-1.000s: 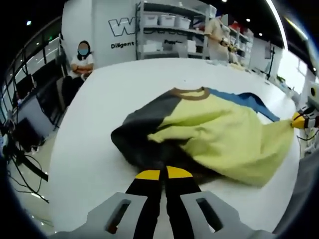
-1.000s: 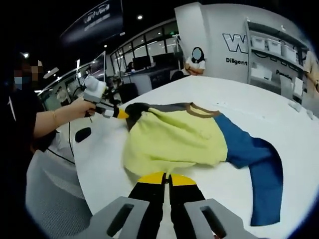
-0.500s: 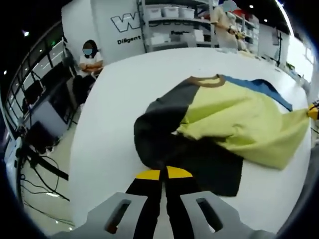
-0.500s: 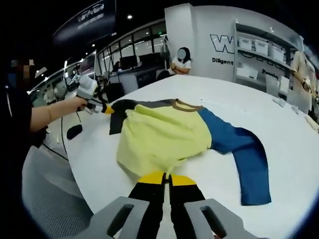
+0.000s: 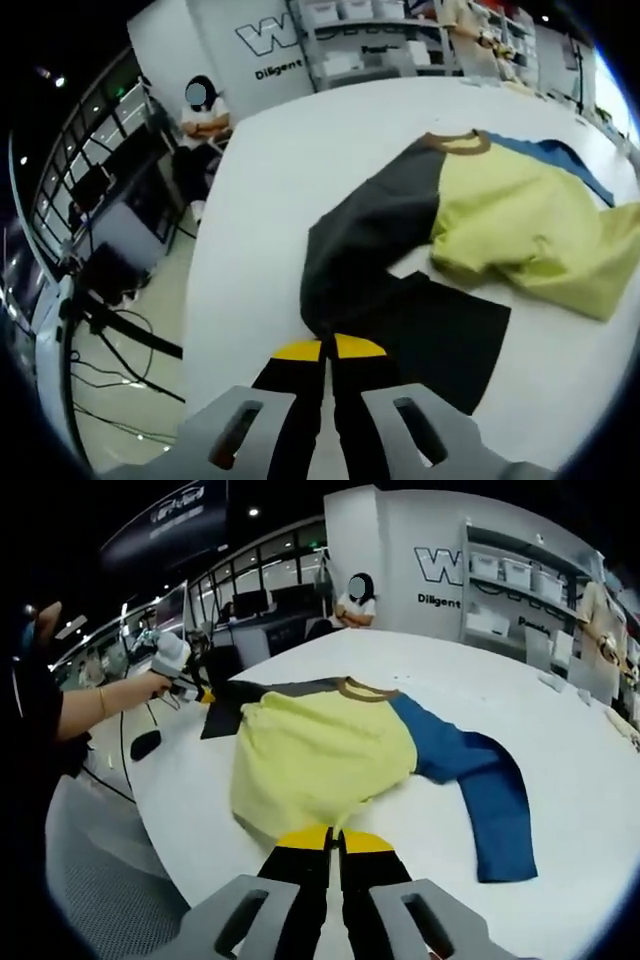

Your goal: Fold the garment on the visible template until the final outline fits inside the template.

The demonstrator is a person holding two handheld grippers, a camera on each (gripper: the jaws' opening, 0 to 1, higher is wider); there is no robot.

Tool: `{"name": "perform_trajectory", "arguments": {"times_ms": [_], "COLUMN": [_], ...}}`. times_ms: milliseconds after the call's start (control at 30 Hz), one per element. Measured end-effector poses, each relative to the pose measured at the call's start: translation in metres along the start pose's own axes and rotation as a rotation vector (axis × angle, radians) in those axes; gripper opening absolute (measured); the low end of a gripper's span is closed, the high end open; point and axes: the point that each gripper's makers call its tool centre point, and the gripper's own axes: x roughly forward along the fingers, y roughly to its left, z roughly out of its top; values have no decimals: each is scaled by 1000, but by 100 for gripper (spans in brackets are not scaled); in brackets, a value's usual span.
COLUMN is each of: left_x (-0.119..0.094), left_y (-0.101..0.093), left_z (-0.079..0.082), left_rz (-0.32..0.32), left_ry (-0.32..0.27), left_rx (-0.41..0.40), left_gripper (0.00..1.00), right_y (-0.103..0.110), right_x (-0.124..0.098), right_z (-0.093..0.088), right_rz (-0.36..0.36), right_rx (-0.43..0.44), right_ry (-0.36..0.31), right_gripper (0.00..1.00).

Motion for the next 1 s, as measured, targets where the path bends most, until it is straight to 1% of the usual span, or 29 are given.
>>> {"name": "perform_trajectory", "arguments": {"times_ms": [133, 233, 400, 533, 700, 767, 900, 1000], "left_x": [1, 2, 0, -3, -6, -6, -8, -8], "left_y": [3, 4, 3, 2, 3, 3, 4, 5], "left_z": [0, -2, -1, 0, -1, -1, -1, -2], "left_rz": [13, 16, 16, 17, 19, 18, 19, 19], "left_ry": [7, 13, 8, 4, 3, 2, 0, 3], "left_rx": [12, 6, 7, 14, 8, 7, 9, 7], "left_gripper": [0, 0, 0, 0, 0, 0, 0, 0], "right_y": [-1, 3, 6, 10, 13, 14, 13, 14], "right_x": [-7, -12, -17, -20, -21, -20, -16, -14], "right_z": [0, -3, -12, -19, -33, -38, -52, -61], "right_rz": [-16, -13, -24, -27, -54, -56, -73, -73], "right_rx": [20, 40, 46, 76, 56, 53, 72, 85], "right_ry": [9, 15, 26, 32, 80, 89, 129, 155], "right_gripper": [0, 0, 0, 0, 0, 0, 0, 0]}}
